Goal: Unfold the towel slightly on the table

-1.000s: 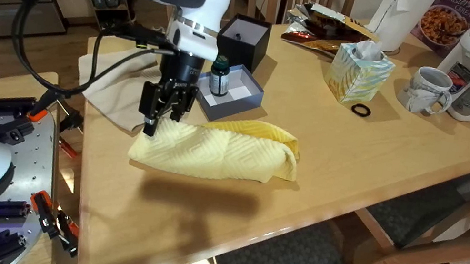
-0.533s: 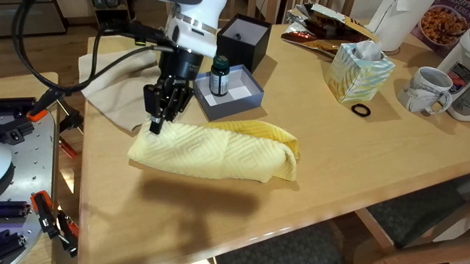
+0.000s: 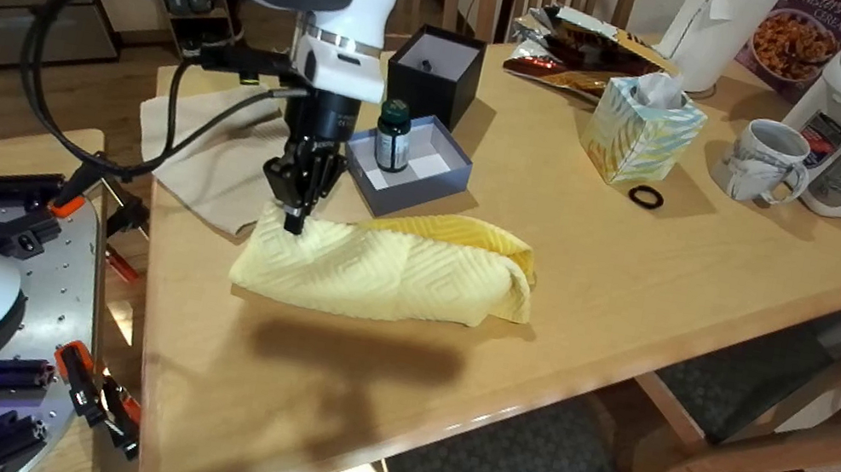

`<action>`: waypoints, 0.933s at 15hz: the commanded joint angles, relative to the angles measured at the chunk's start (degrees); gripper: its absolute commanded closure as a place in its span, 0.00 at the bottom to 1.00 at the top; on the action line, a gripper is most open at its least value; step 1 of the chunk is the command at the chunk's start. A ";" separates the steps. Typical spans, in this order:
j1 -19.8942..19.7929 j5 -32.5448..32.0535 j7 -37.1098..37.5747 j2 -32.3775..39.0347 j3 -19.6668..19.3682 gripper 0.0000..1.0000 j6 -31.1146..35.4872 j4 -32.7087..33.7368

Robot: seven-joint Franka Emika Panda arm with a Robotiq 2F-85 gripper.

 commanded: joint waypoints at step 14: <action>3.24 25.26 -57.12 -25.27 -14.86 0.99 15.44 -16.78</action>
